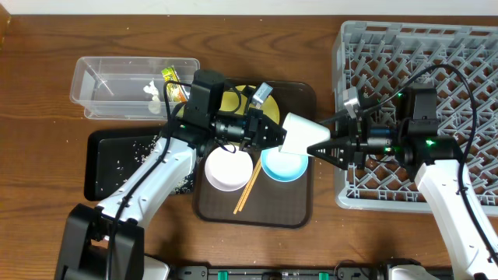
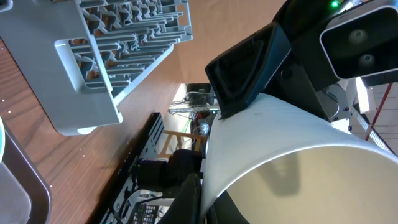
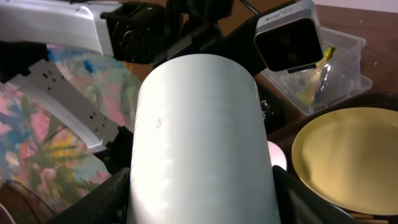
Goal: Sort waste into correct bins and load items into the dishwasher rack
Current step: 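Lift the pale green cup and hand it to the right gripper, then place the cup upside down in the dish rack with the right gripper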
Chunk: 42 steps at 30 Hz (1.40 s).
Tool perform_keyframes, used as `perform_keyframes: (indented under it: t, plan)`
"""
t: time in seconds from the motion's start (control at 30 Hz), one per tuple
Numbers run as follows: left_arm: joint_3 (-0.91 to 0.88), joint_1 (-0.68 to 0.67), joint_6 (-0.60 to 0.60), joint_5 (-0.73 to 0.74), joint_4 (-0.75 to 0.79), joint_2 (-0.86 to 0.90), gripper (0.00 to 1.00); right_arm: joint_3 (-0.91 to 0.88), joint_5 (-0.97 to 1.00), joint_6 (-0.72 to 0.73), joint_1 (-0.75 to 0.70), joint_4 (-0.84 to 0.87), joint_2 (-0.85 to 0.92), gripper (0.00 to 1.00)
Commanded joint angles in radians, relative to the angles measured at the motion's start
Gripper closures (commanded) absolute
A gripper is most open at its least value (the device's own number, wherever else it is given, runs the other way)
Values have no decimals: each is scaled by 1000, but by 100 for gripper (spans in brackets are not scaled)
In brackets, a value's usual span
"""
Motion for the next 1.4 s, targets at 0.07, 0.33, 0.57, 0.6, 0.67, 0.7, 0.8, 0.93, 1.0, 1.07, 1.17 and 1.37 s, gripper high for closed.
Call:
perform_keyframes:
  t: [0.07,0.33,0.57,0.6,0.67,0.7,0.8,0.93,1.0,1.07,1.17,1.37]
  plan:
    - [13,0,4,-4,5,-4,93,15,-23,-6,5,-1,-2,44]
    - [13,0,81,-84,3,-4,57,16,164,47,5,-5,-2,50]
    - [13,19,227,-340,-193,-4,50,44,440,203,-26,-9,-23,54]
    - [13,26,255,-386,-236,-6,50,56,459,218,-35,-19,-29,55]
    - [13,39,307,-499,-332,-15,49,99,531,224,-60,-84,-37,55]
    - [13,44,327,-549,-373,-23,47,127,584,228,-73,-131,-37,55]
    - [13,59,374,-700,-481,-66,46,232,803,229,-108,-293,-37,55]
    - [13,63,392,-880,-565,-150,46,357,1039,270,-148,-435,-36,53]
    - [13,63,392,-957,-589,-195,46,395,1117,336,-169,-475,-36,53]
    - [13,63,392,-1037,-609,-241,46,413,1186,391,-191,-520,-36,54]
    - [13,63,391,-1134,-632,-293,46,414,1360,473,-219,-608,-27,55]
    - [13,63,392,-1220,-670,-339,45,414,1542,519,-293,-732,44,50]
